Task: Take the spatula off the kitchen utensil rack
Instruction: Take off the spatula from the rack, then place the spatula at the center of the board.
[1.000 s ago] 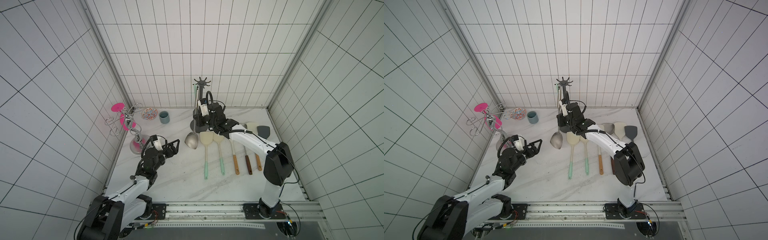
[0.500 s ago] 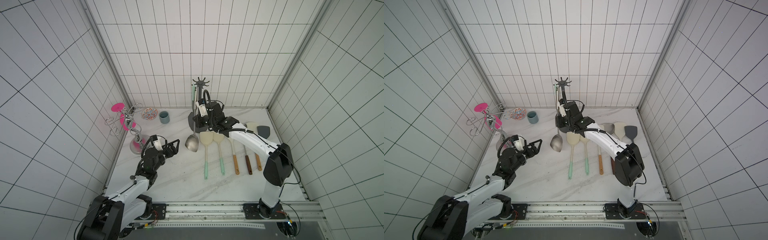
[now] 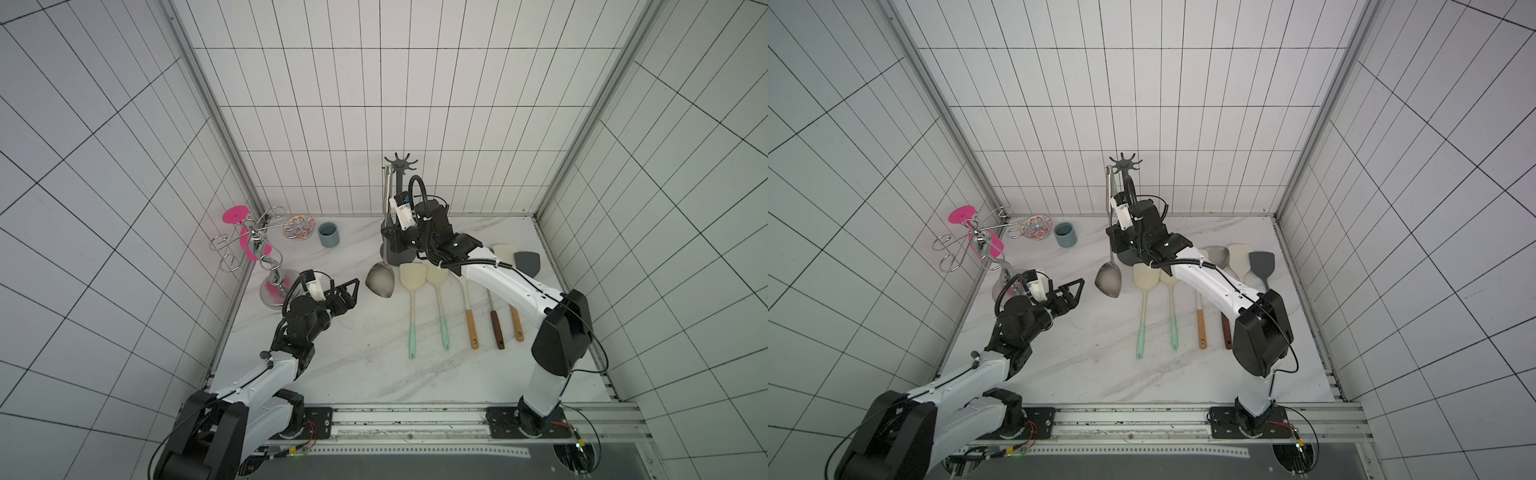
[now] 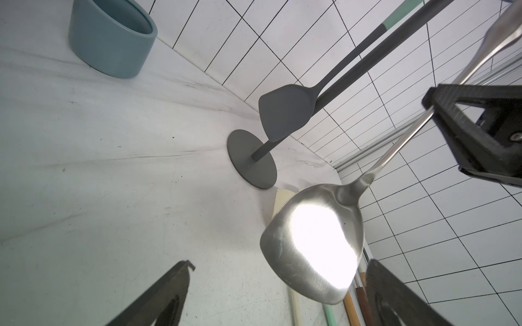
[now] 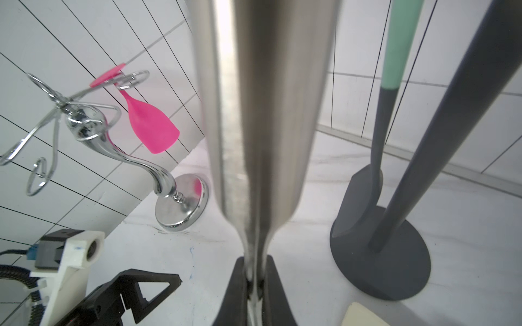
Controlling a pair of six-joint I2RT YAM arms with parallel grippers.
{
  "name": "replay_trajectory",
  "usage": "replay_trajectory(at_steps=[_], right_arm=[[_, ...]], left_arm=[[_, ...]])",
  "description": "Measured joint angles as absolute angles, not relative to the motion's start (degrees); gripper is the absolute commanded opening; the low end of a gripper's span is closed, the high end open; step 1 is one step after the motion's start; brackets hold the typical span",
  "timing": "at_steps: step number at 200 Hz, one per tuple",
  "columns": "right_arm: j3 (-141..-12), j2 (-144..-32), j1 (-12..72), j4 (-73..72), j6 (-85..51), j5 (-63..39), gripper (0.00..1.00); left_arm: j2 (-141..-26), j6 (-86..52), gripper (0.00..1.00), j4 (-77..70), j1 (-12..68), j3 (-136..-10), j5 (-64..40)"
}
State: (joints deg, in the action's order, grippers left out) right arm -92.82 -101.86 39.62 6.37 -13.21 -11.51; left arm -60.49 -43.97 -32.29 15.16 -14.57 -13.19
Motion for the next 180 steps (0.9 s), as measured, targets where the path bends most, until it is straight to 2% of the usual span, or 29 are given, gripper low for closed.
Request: replay_trajectory(at_steps=[40, 88, 140, 180], right_arm=[[-80.62, -93.38, 40.6, -6.59, -11.53, -12.49, 0.0], [-69.25, -92.07, 42.78, -21.23, -8.91, -12.03, 0.0], [-69.25, -93.47, 43.18, -19.49, -9.82, -14.55, 0.0], [-69.6, -93.93, 43.18, -12.62, -12.21, -20.64, 0.0]], left_arm=[[-60.34, -44.05, 0.98, -32.38, 15.16, -14.55, -13.69], [-57.21, -44.1, 0.97, -34.87, 15.16, -13.96, -16.32], [-47.75, -39.86, 0.97, -35.81, 18.57, -13.06, -15.86], [-48.23, -35.7, 0.97, -35.03, 22.46, -13.19, -15.09]])
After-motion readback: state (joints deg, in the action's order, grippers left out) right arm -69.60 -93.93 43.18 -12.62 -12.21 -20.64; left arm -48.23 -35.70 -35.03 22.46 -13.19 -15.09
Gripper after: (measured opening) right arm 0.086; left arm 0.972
